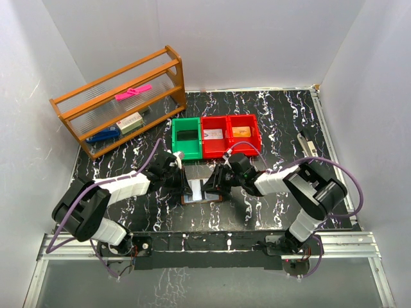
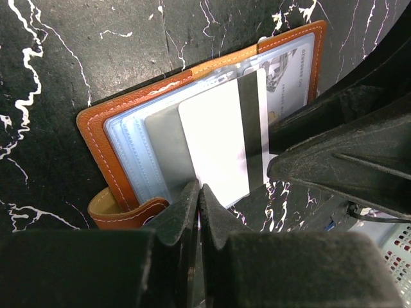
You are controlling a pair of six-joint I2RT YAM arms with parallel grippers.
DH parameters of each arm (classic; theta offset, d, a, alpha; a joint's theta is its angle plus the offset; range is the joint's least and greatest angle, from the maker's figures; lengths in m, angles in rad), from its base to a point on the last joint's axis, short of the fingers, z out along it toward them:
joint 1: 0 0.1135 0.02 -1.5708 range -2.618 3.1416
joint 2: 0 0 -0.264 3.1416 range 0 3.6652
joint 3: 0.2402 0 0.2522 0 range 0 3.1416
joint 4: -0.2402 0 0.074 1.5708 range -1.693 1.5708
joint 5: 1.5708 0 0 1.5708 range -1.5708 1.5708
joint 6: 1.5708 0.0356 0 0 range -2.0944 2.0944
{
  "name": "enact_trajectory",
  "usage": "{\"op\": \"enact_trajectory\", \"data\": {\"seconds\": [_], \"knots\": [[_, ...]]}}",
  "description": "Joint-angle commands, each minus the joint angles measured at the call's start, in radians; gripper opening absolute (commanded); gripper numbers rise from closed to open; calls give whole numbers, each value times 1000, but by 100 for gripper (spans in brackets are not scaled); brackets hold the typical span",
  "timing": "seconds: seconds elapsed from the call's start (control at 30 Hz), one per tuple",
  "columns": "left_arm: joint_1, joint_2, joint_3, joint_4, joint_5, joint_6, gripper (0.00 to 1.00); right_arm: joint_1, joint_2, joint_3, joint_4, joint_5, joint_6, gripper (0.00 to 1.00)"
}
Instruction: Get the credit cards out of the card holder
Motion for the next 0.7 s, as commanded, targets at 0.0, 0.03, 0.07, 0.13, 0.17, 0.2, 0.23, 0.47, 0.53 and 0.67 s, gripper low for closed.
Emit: {"op": "enact_trajectory", "data": {"seconds": [0.0, 0.03, 0.07, 0.13, 0.17, 0.2, 0.23, 0.47, 0.53, 0.67], "knots": [[-5, 5, -26, -79, -44, 33, 2, -3, 44, 18, 65, -15, -27, 30], [-5, 6, -29, -77, -44, 33, 2, -3, 50, 18, 72, -19, -28, 31], [-5, 10, -32, -74, -43, 35, 2, -3, 57, 18, 78, -25, -31, 31], [-5, 18, -35, -74, -39, 32, 1, -3, 66, 18, 88, -40, -38, 31], [-5, 20, -35, -72, -36, 31, 1, -3, 71, 17, 94, -46, -39, 31], [-5, 18, -39, -69, -33, 28, 1, -3, 76, 18, 104, -51, -38, 31], [-5, 16, -40, -66, -32, 27, 1, -2, 79, 20, 111, -56, -39, 30], [-6, 24, -27, -80, -31, 32, 1, -3, 99, 28, 180, -106, -20, 25], [-5, 19, -31, -78, -32, 28, 1, -3, 118, 28, 182, -98, -18, 19], [-5, 19, -37, -78, -34, 27, 1, -3, 105, 20, 185, -75, -11, 6]]}}
